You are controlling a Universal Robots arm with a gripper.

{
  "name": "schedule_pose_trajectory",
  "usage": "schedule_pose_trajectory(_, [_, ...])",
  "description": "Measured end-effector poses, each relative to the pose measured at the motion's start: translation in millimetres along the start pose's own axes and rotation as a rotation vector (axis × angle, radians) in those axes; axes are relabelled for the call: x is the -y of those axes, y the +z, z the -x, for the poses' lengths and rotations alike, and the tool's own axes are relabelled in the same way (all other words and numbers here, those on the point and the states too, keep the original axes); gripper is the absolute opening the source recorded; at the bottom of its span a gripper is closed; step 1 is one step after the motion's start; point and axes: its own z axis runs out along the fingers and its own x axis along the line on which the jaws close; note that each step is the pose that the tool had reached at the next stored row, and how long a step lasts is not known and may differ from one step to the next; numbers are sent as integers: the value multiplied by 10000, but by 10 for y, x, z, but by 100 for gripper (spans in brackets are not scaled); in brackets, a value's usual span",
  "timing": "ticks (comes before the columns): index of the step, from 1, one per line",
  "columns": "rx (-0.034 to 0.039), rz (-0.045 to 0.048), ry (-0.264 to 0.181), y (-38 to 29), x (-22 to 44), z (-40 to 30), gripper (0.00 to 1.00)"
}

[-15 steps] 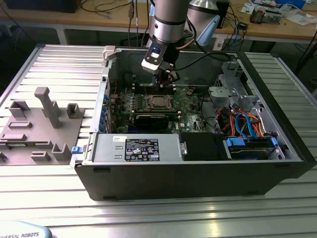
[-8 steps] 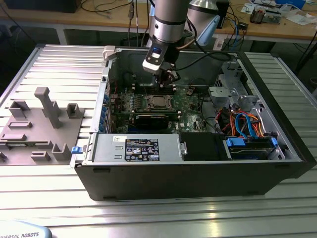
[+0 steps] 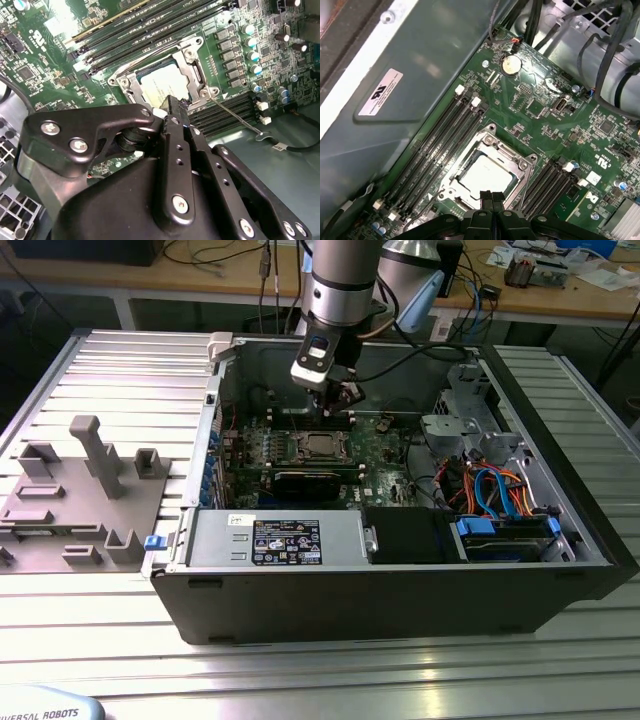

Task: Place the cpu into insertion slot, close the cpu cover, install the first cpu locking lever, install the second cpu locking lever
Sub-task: 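Install the first cpu locking lever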

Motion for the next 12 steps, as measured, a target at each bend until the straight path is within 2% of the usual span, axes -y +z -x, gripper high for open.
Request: schedule_pose_trajectory(12, [14,-14,-769,0,0,0,11])
